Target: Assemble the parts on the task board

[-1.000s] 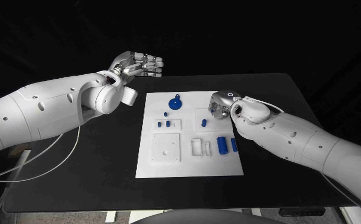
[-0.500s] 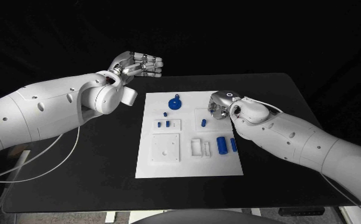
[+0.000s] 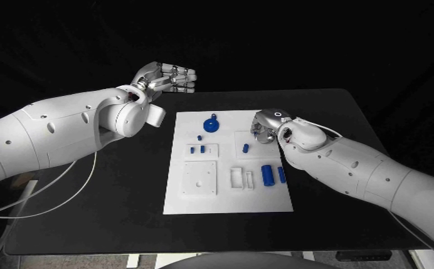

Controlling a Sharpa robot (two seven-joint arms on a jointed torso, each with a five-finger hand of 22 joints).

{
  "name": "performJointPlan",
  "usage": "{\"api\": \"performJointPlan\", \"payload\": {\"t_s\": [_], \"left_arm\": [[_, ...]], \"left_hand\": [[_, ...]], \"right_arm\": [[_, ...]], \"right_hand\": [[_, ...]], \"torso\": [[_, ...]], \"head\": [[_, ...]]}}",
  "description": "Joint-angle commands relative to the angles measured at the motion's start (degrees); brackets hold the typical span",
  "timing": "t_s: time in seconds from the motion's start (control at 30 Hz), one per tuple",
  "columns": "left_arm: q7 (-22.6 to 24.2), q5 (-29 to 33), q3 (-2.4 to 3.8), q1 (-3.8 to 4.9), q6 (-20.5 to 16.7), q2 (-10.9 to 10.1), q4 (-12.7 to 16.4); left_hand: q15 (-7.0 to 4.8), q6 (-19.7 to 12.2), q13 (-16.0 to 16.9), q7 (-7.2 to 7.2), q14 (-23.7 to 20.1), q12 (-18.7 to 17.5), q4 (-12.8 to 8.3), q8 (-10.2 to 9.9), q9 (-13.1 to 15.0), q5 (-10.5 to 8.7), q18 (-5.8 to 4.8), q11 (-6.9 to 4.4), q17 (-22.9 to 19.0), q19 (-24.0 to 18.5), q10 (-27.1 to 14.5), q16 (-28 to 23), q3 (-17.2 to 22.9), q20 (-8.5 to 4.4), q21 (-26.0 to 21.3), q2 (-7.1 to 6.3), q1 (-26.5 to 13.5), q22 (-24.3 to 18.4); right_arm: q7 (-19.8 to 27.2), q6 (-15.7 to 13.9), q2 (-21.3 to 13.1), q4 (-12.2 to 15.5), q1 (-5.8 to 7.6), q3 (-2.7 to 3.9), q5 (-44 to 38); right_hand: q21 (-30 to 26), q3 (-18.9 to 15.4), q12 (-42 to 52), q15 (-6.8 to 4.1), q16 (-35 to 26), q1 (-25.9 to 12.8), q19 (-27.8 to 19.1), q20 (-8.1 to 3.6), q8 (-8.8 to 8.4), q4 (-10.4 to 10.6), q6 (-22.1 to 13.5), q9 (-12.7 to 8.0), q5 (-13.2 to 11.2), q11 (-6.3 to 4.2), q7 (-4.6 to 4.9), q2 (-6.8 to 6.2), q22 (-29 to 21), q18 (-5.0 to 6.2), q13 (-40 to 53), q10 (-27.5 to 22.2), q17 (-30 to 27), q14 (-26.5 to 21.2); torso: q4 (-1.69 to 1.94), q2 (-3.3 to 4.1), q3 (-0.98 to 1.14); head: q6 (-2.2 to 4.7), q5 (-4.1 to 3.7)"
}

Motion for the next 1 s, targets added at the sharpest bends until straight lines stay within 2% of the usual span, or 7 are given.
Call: {"api": "performJointPlan", "payload": {"t_s": [0.03, 0.2, 0.53, 0.7, 0.8, 1.0], "left_arm": [[0.78, -0.03, 0.05, 0.09, 0.76, 0.04, -0.07], [0.78, -0.03, 0.05, 0.1, 0.73, 0.0, -0.15], [0.8, -0.03, 0.05, 0.12, 0.78, -0.05, -0.19], [0.79, -0.04, 0.05, 0.12, 0.75, -0.2, -0.24], [0.83, -0.04, 0.05, 0.13, 0.74, -0.26, -0.28], [0.93, -0.04, 0.05, 0.15, 0.67, -0.27, -0.64]], "left_hand": [[0.3, 0.34, -0.05, 0.03, -0.11, 0.2, -0.05, 0.12, 0.07, -0.2, 0.22, 0.17, -0.08, 0.2, 0.06, -0.25, -0.16, 0.02, 0.13, 0.7, -0.03, -0.08], [0.3, 0.34, -0.05, 0.03, -0.11, 0.2, -0.05, 0.12, 0.07, -0.2, 0.22, 0.17, -0.08, 0.2, 0.06, -0.25, -0.16, 0.02, 0.13, 0.7, -0.03, -0.08], [0.3, 0.34, -0.05, 0.03, -0.11, 0.2, -0.05, 0.12, 0.07, -0.2, 0.22, 0.17, -0.08, 0.2, 0.06, -0.25, -0.16, 0.02, 0.13, 0.7, -0.03, -0.08], [0.3, 0.34, -0.05, 0.03, -0.11, 0.2, -0.05, 0.12, 0.07, -0.2, 0.22, 0.17, -0.08, 0.2, 0.06, -0.25, -0.16, 0.02, 0.13, 0.7, -0.03, -0.08], [0.3, 0.34, -0.05, 0.03, -0.11, 0.2, -0.05, 0.12, 0.07, -0.2, 0.22, 0.17, -0.08, 0.2, 0.06, -0.25, -0.16, 0.02, 0.13, 0.7, -0.03, -0.08], [0.29, 0.42, -0.05, 0.0, -0.13, 0.2, -0.05, 0.13, 0.08, -0.2, 0.23, 0.16, -0.08, 0.19, 0.08, -0.26, -0.19, 0.03, 0.13, 0.67, 0.04, -0.09]], "right_arm": [[1.17, -2.5, -0.32, 0.89, 0.05, 0.36, 0.59], [1.43, -3.54, -0.77, 1.69, 0.05, 1.14, 0.93], [1.62, -3.87, -1.51, 3.06, 0.06, 2.14, 1.62], [2.44, -4.13, -2.73, 5.24, 0.07, 3.18, 3.53], [4.66, -6.19, -3.66, 7.24, 0.07, 3.64, 6.48], [7.34, -9.14, -4.48, 10.63, -0.02, 3.93, 9.87]], "right_hand": [[-0.18, 0.45, 0.17, -0.38, 0.39, -0.09, 2.01, -0.4, 0.4, 0.03, 0.43, 0.08, -0.24, -0.78, -0.12, 0.01, 0.08, 0.76, 0.08, 1.29, 0.12, -0.06], [-0.16, 0.47, 0.17, -0.39, 0.41, -0.05, 2.02, -0.41, 0.4, 0.03, 0.47, 0.09, -0.26, -0.8, -0.13, -0.01, 0.11, 0.76, 0.09, 1.33, 0.15, -0.05], [-0.09, 0.63, 0.17, -0.4, 0.52, 0.09, 2.0, -0.42, 0.39, 0.16, 0.59, 0.09, -0.68, -0.82, -0.16, -0.07, 0.28, 0.76, 0.09, 1.44, 0.37, -0.06], [-0.1, 0.61, 0.17, -0.4, 0.52, 0.07, 2.0, -0.42, 0.38, 0.24, 0.58, 0.09, -0.77, -0.83, -0.15, -0.07, 0.31, 0.75, 0.08, 1.44, 0.41, -0.07], [-0.16, 0.31, 0.17, -0.4, 0.46, 0.05, 2.01, -0.44, 0.39, 0.35, 0.52, 0.1, -0.03, -0.83, -0.15, -0.02, 0.27, 0.82, 0.08, 1.43, 0.42, -0.05], [-0.12, -0.06, 0.17, -0.41, 0.5, 0.05, 2.09, -0.42, 0.39, 0.3, 0.56, 0.11, 0.52, -0.84, -0.16, 0.13, 0.32, 1.0, 0.08, 1.46, 0.54, -0.01]], "torso": [[-0.1, 0.0, -0.02], [-0.05, 0.02, -0.01], [-0.03, 0.03, 0.05], [-0.18, -0.01, 0.01], [-0.22, -0.11, -0.05], [-0.43, -0.26, 0.0]], "head": [[0.04, 0.16], [0.13, 0.26], [0.08, 0.34], [0.11, 0.69], [0.28, 0.85], [0.32, 1.45]]}}
